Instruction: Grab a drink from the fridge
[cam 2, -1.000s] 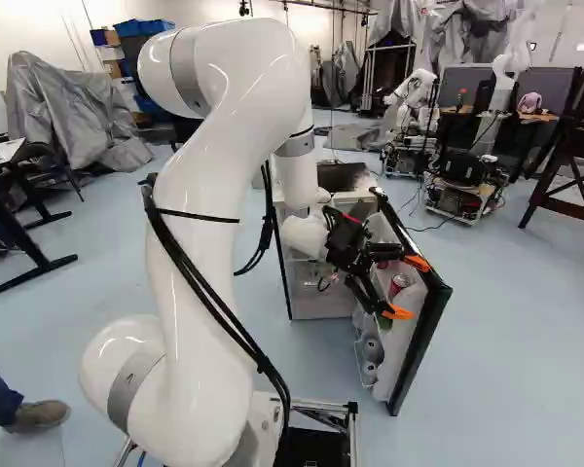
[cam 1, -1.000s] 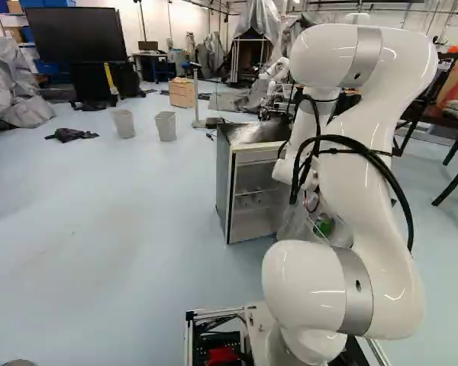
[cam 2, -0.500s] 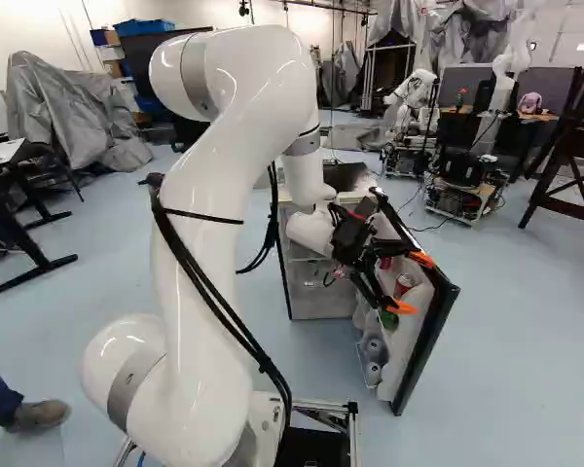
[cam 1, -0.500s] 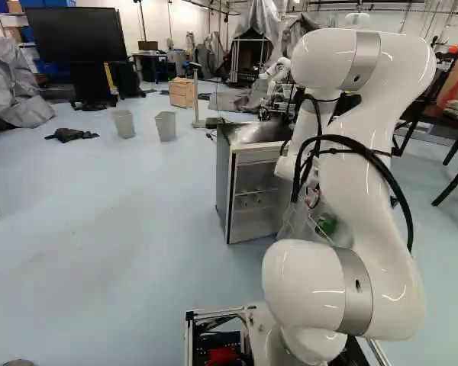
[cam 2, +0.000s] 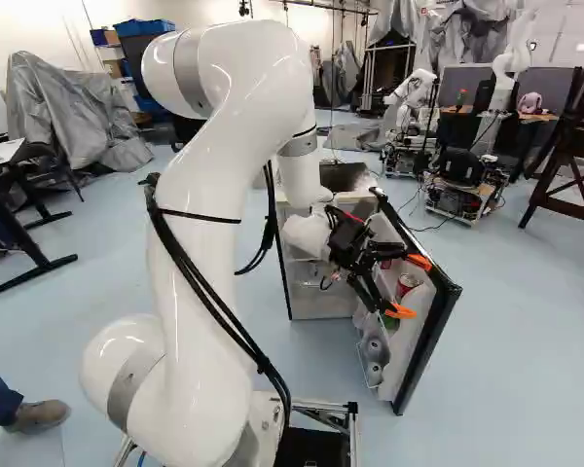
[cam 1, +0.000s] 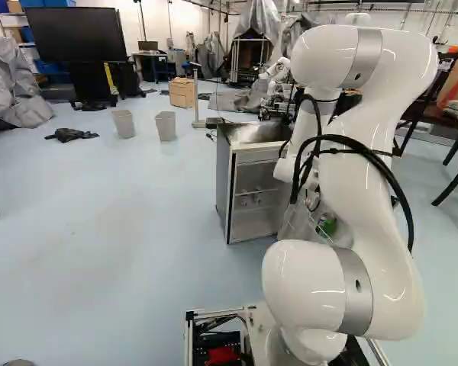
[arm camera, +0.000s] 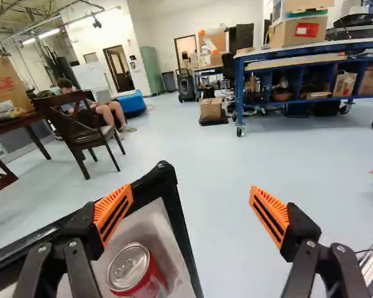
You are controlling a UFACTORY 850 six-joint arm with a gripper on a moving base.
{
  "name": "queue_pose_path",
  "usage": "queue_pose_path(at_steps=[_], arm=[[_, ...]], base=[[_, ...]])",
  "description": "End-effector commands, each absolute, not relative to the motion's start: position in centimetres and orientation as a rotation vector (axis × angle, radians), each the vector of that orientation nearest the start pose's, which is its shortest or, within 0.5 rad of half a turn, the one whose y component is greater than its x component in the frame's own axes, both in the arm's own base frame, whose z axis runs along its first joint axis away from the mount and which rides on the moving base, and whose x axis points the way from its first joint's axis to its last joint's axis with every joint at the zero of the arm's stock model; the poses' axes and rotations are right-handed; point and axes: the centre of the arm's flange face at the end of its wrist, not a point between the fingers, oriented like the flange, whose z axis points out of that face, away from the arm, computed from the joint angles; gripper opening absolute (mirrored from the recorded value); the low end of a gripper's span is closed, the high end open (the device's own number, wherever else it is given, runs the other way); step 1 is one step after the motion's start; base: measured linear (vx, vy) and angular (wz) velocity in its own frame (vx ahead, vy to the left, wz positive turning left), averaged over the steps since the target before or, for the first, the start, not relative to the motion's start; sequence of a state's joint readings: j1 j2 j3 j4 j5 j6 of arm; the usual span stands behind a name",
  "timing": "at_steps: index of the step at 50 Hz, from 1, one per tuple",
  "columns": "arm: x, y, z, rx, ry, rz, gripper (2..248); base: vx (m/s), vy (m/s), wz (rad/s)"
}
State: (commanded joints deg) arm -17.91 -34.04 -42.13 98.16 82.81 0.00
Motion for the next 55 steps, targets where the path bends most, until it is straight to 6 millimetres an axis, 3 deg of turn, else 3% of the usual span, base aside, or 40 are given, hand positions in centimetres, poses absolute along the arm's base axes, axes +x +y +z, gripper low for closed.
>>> queue_pose_path(at_steps=[18, 55], arm=[[33.7, -18.2, 27.1, 1.027, -1.48, 0.981, 247], [28.7, -11.4, 27.2, 1.529, -1.123, 1.235, 247]], base=[[0.0, 0.0, 0.0], [0.0, 0.0, 0.0]])
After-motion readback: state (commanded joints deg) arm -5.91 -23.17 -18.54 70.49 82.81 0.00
